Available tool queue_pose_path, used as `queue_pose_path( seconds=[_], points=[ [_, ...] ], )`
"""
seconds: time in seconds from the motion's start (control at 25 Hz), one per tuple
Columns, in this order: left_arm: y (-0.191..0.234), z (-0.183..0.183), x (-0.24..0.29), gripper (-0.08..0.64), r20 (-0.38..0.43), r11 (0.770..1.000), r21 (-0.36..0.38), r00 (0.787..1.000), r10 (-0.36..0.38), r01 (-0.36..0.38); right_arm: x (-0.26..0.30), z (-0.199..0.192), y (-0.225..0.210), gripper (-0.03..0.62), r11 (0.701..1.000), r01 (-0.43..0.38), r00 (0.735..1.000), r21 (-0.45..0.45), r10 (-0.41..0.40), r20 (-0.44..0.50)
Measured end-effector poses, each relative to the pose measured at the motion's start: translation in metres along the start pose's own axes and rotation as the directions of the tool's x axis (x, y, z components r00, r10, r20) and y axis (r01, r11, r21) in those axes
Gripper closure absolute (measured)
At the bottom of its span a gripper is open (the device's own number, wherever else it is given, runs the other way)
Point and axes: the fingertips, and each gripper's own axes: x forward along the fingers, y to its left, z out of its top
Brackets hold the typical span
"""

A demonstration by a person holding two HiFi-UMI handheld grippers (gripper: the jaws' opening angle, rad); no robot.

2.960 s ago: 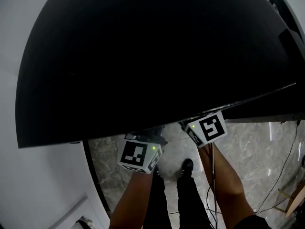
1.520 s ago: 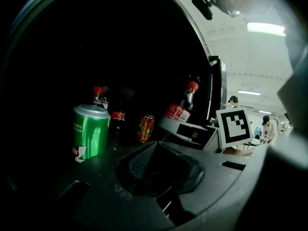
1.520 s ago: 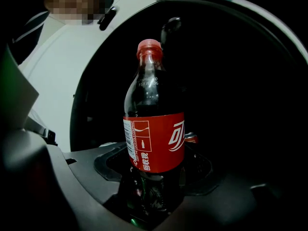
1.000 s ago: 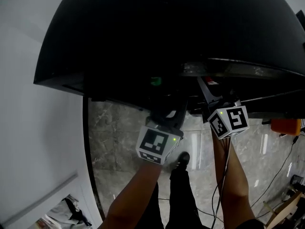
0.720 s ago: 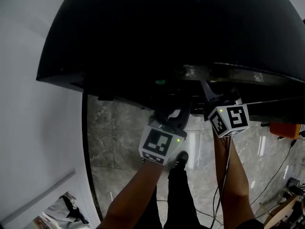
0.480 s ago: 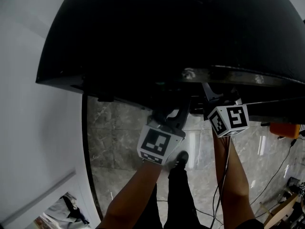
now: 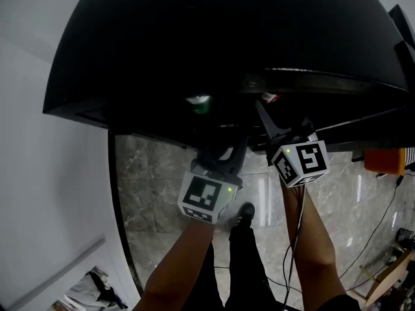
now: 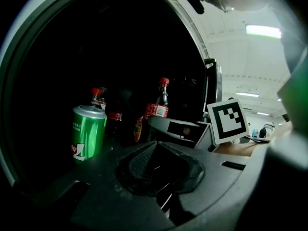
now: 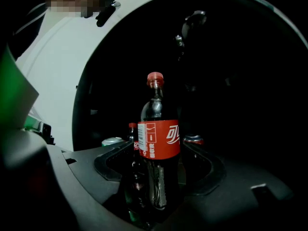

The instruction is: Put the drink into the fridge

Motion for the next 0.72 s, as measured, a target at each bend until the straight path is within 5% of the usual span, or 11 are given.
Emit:
queue_pose_path(
  seconds=[0.44,0.48,0.52,0.72],
  points=[
    [-0.044,-0.037,-0.057,0.549,-0.134,1.000,0.009,0.991,0.021,-0.020,-0.132,0.011,0.060,0.284,0.992,-0.113,0.993,0.064,0.114,-0.022],
    [-0.056,-0.036,-0.065,0.549,-0.144,1.000,0.018,0.990,0.009,-0.006,-0.146,0.017,0.060,0.349,0.992,-0.108,0.994,0.068,0.110,-0.022],
    [-0.069,-0.034,-0.075,0.549,-0.153,1.000,0.025,0.988,-0.006,0.010,-0.159,0.025,0.060,0.500,0.993,-0.097,0.995,0.073,0.099,-0.023],
    [-0.141,0.010,-0.137,0.549,-0.151,0.998,0.024,0.987,-0.058,0.062,-0.226,0.081,0.069,0.558,0.975,-0.153,0.987,0.164,0.160,-0.031]
  ],
)
